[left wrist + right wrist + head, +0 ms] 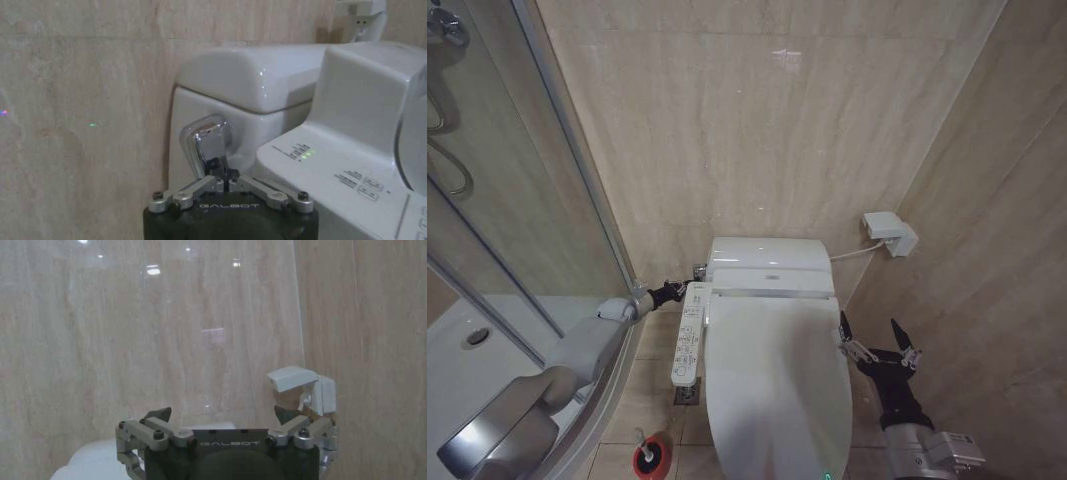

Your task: Open the toilet lid, clean the toilet bowl with a toilet brush, close the toilet lid, and flush.

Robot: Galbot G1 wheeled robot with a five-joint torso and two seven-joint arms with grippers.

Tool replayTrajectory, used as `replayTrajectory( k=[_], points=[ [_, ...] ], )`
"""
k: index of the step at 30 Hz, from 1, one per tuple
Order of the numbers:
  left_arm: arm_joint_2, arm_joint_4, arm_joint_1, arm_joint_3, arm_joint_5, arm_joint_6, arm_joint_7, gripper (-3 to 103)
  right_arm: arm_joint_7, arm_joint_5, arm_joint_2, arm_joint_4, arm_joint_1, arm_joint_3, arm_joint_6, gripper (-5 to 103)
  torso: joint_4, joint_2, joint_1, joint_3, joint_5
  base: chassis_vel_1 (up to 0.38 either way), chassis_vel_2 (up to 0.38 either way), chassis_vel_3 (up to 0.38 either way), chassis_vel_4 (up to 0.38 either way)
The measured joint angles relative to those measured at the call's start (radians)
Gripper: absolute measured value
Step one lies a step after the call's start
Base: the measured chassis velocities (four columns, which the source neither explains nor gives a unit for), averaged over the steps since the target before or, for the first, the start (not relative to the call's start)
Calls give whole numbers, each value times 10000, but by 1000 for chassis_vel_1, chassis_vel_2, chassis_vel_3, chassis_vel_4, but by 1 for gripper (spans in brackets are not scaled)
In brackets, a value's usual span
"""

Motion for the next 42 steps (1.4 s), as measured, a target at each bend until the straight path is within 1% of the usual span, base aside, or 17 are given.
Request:
replayTrajectory(
  k=[7,15,22,25,27,28,29,31,32,33,35,36,37,39,40,41,42],
  points=[
    [-275,376,-221,49,-50,-12,-152,0,0,0,0,0,0,0,0,100,5,1,-2,-1,3,0,0,0,0],
    [-396,432,-143,-57,-58,-2,-446,0,0,0,0,0,0,0,0,100,1,2,-4,-3,3,0,0,0,0],
    [-399,433,-75,-167,-78,24,-515,0,0,0,0,0,0,0,0,100,-5,2,-3,-3,2,0,0,0,0],
    [-311,183,58,-281,-116,148,-554,0,0,0,0,0,0,0,0,100,-6,1,0,-2,0,0,0,0,0],
    [-147,-369,369,-605,11,203,-691,0,0,0,0,0,0,0,0,100,-6,-1,5,0,0,0,0,0,0],
    [-92,-767,627,-1086,324,95,-716,0,0,0,1,0,0,0,0,100,-4,-3,8,2,0,0,0,0,0],
    [-92,-767,627,-1086,324,95,-716,0,0,0,1,0,0,0,0,100,-4,-3,8,2,0,0,0,0,0],
    [51,-1633,1179,-1918,736,-309,-772,0,0,0,1,0,0,-1,0,100,-11,-4,10,1,-5,0,0,0,0],
    [144,-1988,1412,-2160,934,-400,-819,0,-1,0,-1,0,0,-1,0,100,-10,-3,8,1,-4,0,0,0,0],
    [144,-1988,1412,-2160,934,-400,-819,0,-1,0,-1,0,0,-1,0,100,-10,-3,8,1,-4,0,0,0,0],
    [407,-2852,1978,-2611,1319,-529,-1073,0,-1,0,0,1,0,-2,0,100,-19,-3,6,1,-12,0,0,0,0],
    [562,-3174,2198,-2742,1350,-577,-1335,0,-1,0,0,1,0,0,0,100,-19,-3,4,0,-10,-18,-52,-16,5],
    [562,-3174,2198,-2742,1350,-577,-1335,0,-1,0,0,1,0,0,0,100,-19,-3,4,0,-10,-18,-52,-16,5],
    [789,-3712,2591,-2925,1222,-761,-2366,0,1,0,0,-1,0,1,0,100,-12,-1,-1,-2,0,-10,-26,-12,-4],
    [824,-4025,2786,-3064,1187,-796,-3079,0,0,0,1,0,0,1,0,100,-13,-1,0,-3,-3,0,0,0,0],
    [824,-4025,2786,-3064,1187,-796,-3079,0,0,0,1,0,0,1,0,100,-13,-1,0,-3,-3,0,0,0,0],
    [846,-4563,3059,-3258,1184,-704,-4205,0,0,0,0,0,0,1,0,100,-8,-1,0,-1,-6,0,0,0,0]
  ],
)
